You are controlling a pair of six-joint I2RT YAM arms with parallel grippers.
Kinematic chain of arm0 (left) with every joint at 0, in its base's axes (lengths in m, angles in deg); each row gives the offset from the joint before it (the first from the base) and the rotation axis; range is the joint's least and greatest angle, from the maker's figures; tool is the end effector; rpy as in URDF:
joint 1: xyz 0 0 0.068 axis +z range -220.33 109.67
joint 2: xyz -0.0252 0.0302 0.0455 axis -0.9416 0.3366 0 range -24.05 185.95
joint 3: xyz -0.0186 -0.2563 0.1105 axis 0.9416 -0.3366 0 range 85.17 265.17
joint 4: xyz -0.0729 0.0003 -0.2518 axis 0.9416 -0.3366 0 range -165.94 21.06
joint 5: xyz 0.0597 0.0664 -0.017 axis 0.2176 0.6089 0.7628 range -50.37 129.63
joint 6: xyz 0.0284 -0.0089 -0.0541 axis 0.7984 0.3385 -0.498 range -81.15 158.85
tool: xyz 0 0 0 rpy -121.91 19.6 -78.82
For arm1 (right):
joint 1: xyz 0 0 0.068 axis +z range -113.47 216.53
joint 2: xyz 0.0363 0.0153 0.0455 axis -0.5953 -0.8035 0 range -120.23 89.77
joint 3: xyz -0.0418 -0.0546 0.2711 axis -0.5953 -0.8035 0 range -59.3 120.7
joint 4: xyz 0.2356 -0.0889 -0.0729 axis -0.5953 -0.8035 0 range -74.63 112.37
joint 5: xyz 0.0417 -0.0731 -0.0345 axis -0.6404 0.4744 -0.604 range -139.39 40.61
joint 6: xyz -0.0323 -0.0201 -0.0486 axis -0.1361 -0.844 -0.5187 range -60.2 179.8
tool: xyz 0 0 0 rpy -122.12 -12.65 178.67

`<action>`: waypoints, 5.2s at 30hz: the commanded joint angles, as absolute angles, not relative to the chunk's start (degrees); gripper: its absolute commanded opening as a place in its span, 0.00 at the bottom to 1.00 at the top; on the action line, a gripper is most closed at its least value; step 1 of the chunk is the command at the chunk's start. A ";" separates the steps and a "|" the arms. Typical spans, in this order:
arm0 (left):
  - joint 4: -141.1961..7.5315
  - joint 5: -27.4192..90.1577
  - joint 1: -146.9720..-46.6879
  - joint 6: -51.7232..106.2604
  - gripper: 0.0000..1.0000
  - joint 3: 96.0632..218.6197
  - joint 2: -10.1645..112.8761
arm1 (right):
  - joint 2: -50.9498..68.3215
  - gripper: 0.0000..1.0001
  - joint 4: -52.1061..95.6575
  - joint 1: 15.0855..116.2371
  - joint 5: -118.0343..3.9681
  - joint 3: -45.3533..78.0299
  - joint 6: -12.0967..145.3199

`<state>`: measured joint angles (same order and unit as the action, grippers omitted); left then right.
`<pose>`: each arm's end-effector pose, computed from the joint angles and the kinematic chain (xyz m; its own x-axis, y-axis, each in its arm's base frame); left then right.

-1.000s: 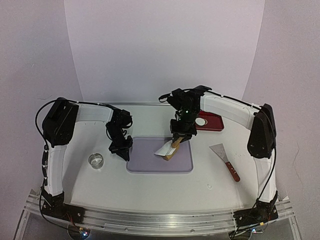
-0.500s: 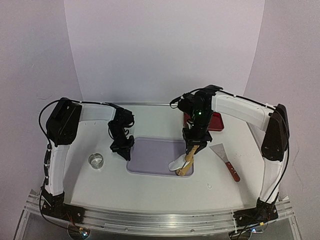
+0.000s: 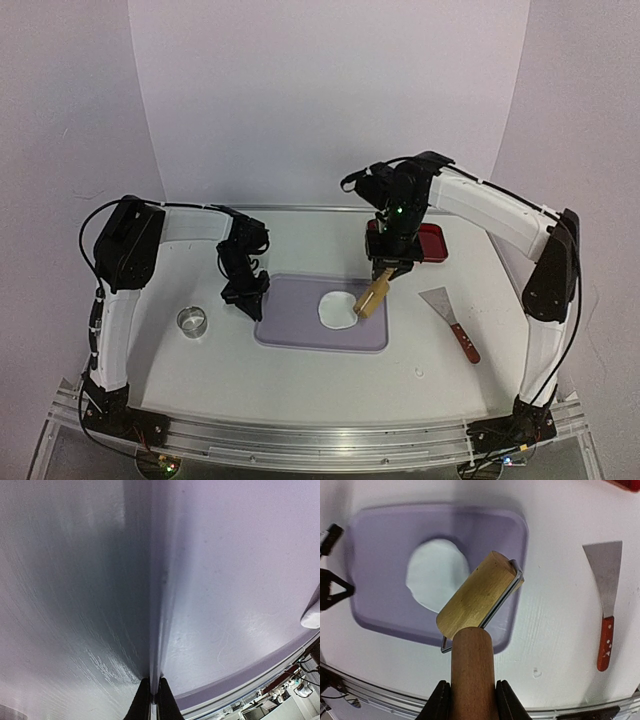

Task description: Roll out the dumpling wrappers from the dough

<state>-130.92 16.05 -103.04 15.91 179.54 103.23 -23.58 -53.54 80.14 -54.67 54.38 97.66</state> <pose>0.3375 -0.2389 0.1298 -0.9539 0.1881 0.2339 0.1030 0.9370 -0.3338 0.2888 0.2810 0.3072 -0.9854 -0.0944 -0.1419 -0.1248 0.9668 0.2232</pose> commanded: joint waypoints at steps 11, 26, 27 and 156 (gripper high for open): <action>-123.57 19.09 -103.56 14.94 0.00 176.71 105.38 | -24.77 0.00 -60.17 80.97 -63.40 63.88 100.53; -123.66 18.89 -103.65 14.34 0.00 175.88 104.51 | -37.26 0.00 -54.03 82.46 -60.27 69.31 101.05; -123.50 18.89 -103.64 14.20 0.00 175.45 104.33 | -37.91 0.00 -53.98 82.37 -60.22 69.64 100.90; -127.44 19.33 -102.44 20.04 0.00 176.85 105.70 | -33.93 0.00 -48.20 81.10 -70.27 57.22 89.44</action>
<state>-131.78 12.85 -101.86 18.49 179.71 104.04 -34.37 -46.18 80.13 -66.10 57.73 91.32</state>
